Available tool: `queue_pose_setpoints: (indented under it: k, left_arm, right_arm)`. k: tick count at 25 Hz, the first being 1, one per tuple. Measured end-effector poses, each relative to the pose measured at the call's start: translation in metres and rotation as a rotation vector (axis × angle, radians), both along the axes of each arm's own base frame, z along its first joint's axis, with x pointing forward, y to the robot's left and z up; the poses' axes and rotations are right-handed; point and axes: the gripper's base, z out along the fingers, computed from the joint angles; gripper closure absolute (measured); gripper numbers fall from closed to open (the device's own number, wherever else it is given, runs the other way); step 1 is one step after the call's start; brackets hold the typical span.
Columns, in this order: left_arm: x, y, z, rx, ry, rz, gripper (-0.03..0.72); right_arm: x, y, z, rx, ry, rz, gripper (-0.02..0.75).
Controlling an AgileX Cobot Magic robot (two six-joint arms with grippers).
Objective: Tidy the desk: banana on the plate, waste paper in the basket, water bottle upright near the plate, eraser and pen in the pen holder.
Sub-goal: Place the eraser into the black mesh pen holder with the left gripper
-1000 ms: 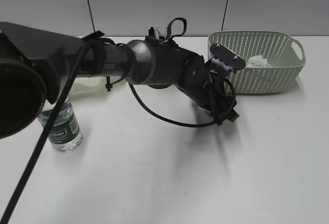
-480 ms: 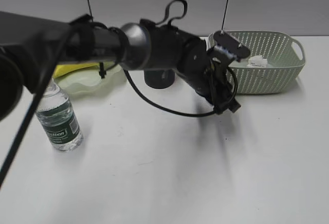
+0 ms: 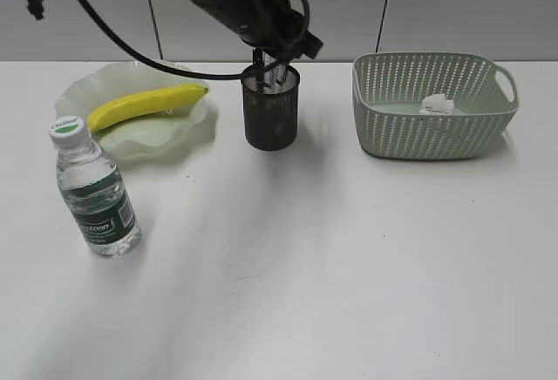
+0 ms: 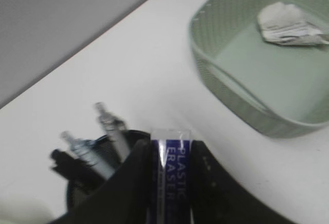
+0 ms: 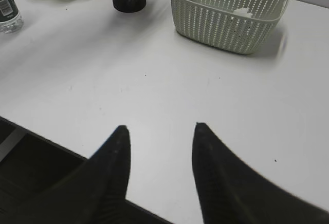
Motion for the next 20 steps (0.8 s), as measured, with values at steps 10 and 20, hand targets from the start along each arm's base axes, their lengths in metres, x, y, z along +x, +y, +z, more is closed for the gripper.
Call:
queue_pose_setpoints:
  k: [10,20]
  left_arm:
    - [0.037,0.031,-0.033,-0.089,0.036,0.137,0.521]
    - [0.039,0.032,-0.037,-0.046,0.007,0.120,0.381]
  right_arm:
    - [0.000,0.000,0.000,0.000,0.000,0.000,0.407]
    - [0.000,0.000,0.000,0.000,0.000,0.000,0.407]
